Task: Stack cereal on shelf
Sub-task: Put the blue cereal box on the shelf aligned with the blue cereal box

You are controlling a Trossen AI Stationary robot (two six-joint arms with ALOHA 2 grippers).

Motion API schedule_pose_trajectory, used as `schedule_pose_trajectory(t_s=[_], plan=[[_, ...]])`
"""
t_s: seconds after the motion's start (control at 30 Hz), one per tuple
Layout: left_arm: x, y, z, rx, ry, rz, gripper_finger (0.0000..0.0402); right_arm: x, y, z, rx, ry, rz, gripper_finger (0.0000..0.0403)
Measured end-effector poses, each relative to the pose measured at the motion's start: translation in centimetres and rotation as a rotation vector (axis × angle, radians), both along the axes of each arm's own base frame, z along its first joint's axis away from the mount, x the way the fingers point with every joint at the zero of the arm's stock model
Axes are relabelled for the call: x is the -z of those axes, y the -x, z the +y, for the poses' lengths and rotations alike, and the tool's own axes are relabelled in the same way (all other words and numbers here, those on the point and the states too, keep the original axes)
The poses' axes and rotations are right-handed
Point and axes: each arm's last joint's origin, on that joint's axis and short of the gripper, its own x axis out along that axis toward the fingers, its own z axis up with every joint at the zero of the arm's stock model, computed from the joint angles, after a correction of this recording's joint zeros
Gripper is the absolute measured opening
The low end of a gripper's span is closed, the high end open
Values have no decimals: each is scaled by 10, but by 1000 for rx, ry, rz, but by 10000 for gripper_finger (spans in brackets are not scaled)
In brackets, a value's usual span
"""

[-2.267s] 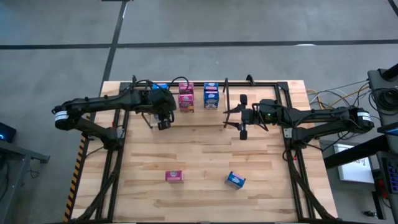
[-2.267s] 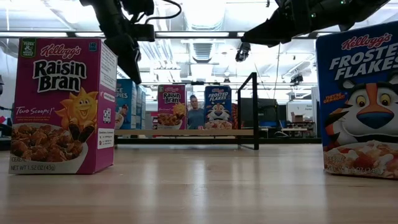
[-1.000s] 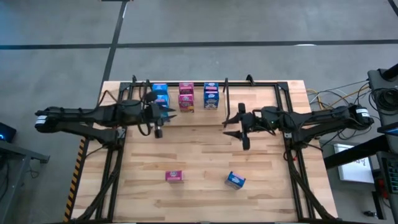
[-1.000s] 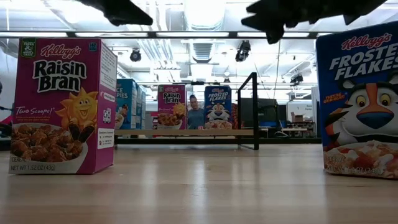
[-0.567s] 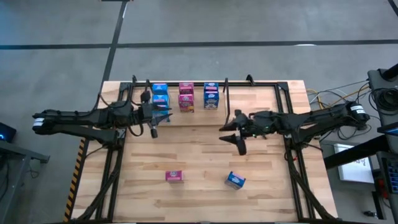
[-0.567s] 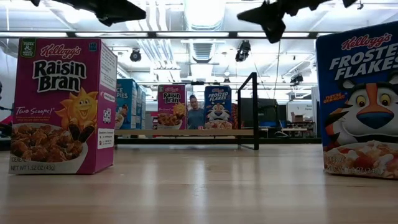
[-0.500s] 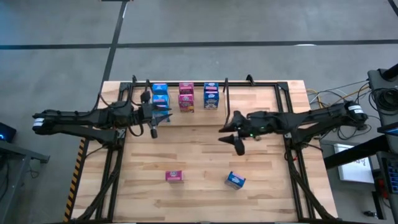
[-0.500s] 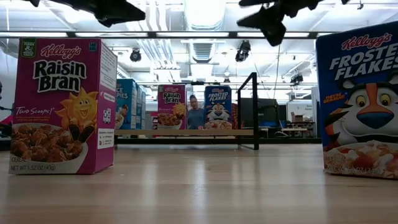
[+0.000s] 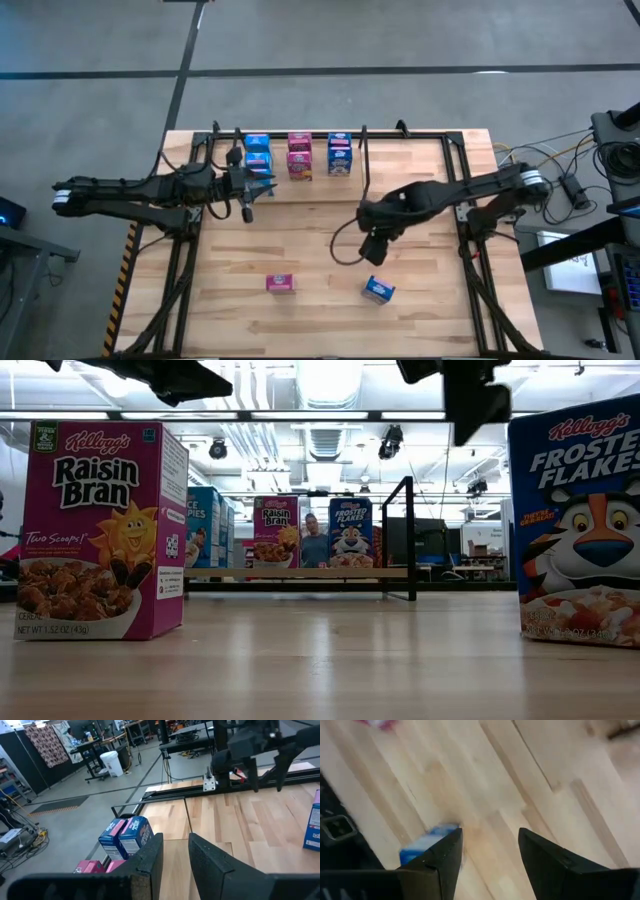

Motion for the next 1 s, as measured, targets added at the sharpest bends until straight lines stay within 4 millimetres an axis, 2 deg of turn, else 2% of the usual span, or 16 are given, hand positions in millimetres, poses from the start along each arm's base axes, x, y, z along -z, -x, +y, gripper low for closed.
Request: schedule_pose_trajectory(t_s=[0.17, 0.3, 0.47, 0.67, 0.77, 1.0], plan=[[0, 0, 0, 0, 0, 1, 75, -5, -9, 16, 8, 14, 147, 183], [0, 0, 0, 0, 0, 1, 75, -6, -16, 30, -9, -6, 164, 183], [0, 0, 0, 0, 0, 2, 75, -2, -19, 39, 50, -76, 202, 195], [0, 0, 0, 0, 0, 4, 75, 4, -14, 53, 16, -92, 236, 238], [0, 0, 0, 0, 0, 5, 75, 9, -8, 66, -40, -78, 253, 253], [0, 0, 0, 0, 0, 5, 75, 10, 4, 97, -60, -53, 242, 254]])
